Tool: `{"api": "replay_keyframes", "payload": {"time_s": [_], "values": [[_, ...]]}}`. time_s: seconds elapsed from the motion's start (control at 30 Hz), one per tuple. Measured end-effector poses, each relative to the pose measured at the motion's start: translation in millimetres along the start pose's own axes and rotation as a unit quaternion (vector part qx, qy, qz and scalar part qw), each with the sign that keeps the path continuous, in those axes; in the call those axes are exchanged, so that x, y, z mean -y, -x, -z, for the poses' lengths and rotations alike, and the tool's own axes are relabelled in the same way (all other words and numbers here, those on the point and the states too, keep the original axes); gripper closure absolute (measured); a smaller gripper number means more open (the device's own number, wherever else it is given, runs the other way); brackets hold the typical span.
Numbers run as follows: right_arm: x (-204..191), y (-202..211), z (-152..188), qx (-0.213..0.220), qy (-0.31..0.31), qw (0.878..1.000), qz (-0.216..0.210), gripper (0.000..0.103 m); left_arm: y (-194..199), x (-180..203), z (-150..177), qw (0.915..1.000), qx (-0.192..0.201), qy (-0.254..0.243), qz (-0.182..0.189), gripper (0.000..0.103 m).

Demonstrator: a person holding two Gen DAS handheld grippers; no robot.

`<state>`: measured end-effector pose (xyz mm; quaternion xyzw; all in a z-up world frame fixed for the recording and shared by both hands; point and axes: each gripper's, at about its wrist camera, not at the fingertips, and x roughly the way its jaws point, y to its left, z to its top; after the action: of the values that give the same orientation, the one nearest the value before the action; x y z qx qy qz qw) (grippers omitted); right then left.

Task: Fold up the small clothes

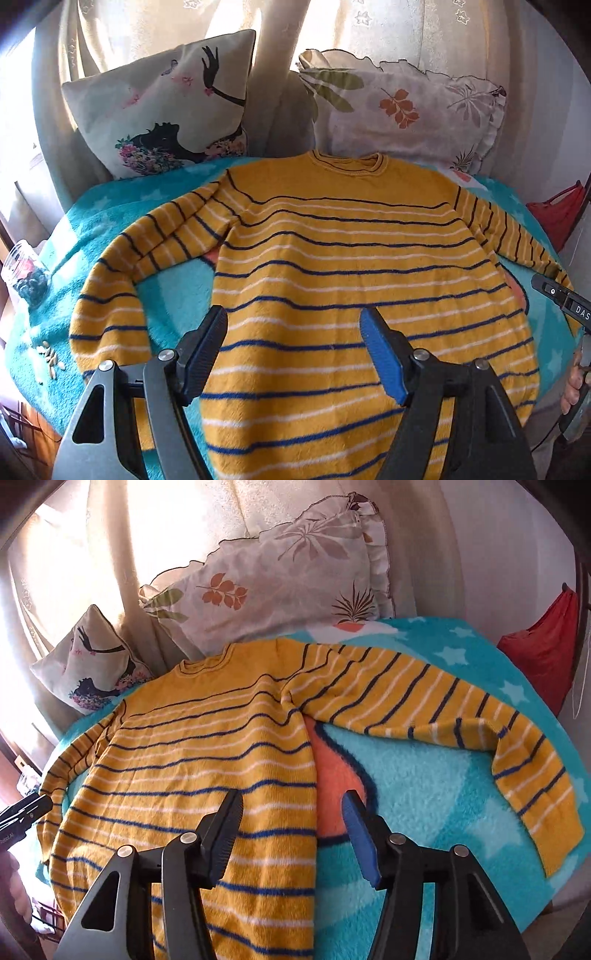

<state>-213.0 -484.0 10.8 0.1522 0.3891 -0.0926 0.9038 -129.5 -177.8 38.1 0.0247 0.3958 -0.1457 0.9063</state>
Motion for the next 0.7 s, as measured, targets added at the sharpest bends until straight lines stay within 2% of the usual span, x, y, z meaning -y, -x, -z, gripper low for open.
{"api": "replay_keyframes", "payload": {"time_s": [0.13, 0.33, 0.5, 0.7], "values": [[14, -13, -19, 0.004, -0.02, 1.0, 0.017, 0.036, -26, 11, -20, 1.0, -0.005, -0.007, -0.005, 0.03], [48, -29, -30, -0.002, -0.06, 0.997, 0.044, 0.036, -64, 19, -35, 0.9996, -0.019, -0.015, -0.016, 0.03], [77, -40, -29, -0.014, -0.109, 0.993, 0.045, 0.035, -94, 18, -34, 0.9986, -0.047, -0.008, -0.021, 0.03], [86, -55, -26, -0.022, -0.124, 0.991, 0.044, 0.032, -120, 13, -26, 0.9963, -0.083, 0.006, -0.022, 0.03]]}}
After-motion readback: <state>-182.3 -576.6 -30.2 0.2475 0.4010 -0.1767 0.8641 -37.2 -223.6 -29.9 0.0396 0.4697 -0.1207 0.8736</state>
